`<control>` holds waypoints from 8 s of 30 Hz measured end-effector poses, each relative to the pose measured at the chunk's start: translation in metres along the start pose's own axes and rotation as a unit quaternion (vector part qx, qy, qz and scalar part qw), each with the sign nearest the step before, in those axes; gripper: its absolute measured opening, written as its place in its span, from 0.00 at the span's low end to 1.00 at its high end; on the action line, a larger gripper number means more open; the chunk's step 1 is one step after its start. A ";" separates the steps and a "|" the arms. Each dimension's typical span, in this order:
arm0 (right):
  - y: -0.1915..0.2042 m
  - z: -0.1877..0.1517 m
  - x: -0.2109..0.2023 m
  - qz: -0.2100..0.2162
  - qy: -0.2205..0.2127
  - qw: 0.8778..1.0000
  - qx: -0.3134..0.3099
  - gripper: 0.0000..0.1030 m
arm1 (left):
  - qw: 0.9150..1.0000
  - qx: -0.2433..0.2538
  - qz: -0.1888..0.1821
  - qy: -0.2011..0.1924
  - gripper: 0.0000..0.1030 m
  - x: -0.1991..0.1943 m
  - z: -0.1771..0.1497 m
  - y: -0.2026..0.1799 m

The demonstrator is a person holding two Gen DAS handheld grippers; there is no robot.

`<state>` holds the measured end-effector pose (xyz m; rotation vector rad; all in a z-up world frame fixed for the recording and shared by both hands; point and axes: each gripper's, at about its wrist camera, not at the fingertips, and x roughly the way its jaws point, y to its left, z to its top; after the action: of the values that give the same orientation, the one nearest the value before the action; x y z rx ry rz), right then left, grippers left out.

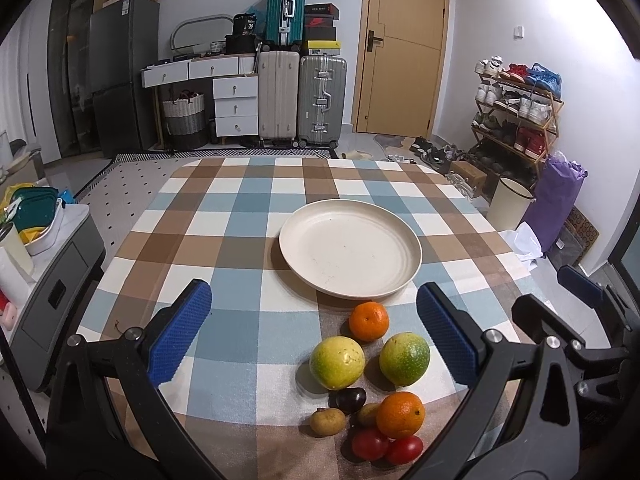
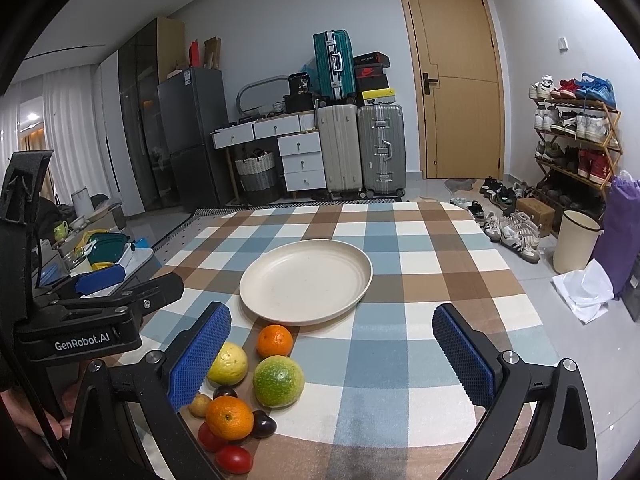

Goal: Organize fruits

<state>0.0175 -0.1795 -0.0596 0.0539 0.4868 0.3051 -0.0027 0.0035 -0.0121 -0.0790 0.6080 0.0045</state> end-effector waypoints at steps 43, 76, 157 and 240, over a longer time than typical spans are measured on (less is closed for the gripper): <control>-0.007 -0.045 0.098 0.133 0.158 0.977 0.050 0.99 | 0.996 -0.050 0.026 0.066 0.99 0.069 -0.013 0.055; -0.015 -0.053 0.114 0.206 0.195 0.955 0.088 0.48 | 0.987 -0.053 -0.028 0.150 0.99 0.100 -0.027 0.057; -0.046 0.034 0.137 0.213 0.127 0.966 0.068 0.48 | 0.961 0.016 -0.166 0.221 0.43 0.182 0.075 0.012; -0.007 0.068 0.034 0.141 -0.014 0.990 0.000 0.96 | 0.997 -0.002 -0.071 0.014 0.90 0.021 0.082 0.010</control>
<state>0.0799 -0.1746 -0.0159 0.1278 0.4523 0.5809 0.0612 0.0193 0.0419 -0.1262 0.6300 -0.1326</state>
